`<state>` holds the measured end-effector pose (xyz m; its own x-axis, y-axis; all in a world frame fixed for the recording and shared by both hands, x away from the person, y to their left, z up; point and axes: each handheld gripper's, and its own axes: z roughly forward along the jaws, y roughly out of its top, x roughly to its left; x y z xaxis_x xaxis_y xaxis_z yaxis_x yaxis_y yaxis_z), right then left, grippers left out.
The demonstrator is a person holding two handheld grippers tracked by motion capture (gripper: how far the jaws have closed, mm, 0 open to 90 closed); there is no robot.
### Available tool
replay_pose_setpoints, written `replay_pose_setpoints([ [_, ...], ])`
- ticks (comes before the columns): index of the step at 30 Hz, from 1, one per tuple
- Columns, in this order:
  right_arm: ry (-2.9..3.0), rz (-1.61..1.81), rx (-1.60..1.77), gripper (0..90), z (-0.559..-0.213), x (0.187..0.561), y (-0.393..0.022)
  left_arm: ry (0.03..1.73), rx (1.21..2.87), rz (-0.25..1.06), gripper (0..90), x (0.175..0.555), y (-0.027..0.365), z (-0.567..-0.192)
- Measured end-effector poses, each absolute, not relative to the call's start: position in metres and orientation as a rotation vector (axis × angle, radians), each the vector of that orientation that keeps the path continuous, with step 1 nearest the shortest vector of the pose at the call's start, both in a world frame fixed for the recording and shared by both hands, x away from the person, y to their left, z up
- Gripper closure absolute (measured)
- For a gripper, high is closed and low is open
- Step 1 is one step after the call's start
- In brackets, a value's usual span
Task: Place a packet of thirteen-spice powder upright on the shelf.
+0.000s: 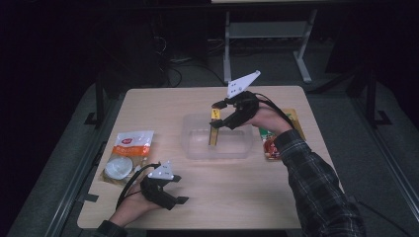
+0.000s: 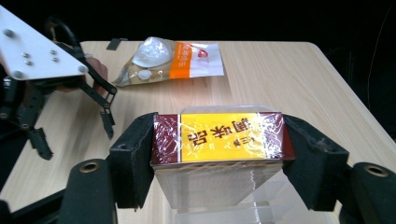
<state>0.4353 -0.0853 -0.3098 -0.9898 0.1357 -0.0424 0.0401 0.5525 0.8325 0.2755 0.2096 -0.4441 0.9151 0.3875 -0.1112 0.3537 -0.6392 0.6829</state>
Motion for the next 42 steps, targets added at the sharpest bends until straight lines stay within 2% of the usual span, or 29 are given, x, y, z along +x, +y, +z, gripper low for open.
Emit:
replay_pose_setpoints([
  [16, 2.703, 1.369, 0.179, 31.2, -0.324, 0.458, -0.081, 0.535, 2.315, 0.043, 20.6, 0.275, 0.209, -0.444],
  [42, 2.716, 1.413, 0.191, 30.9, -0.332, 0.467, -0.080, 0.530, 2.324, 0.038, 20.6, 0.275, 0.209, -0.445],
])
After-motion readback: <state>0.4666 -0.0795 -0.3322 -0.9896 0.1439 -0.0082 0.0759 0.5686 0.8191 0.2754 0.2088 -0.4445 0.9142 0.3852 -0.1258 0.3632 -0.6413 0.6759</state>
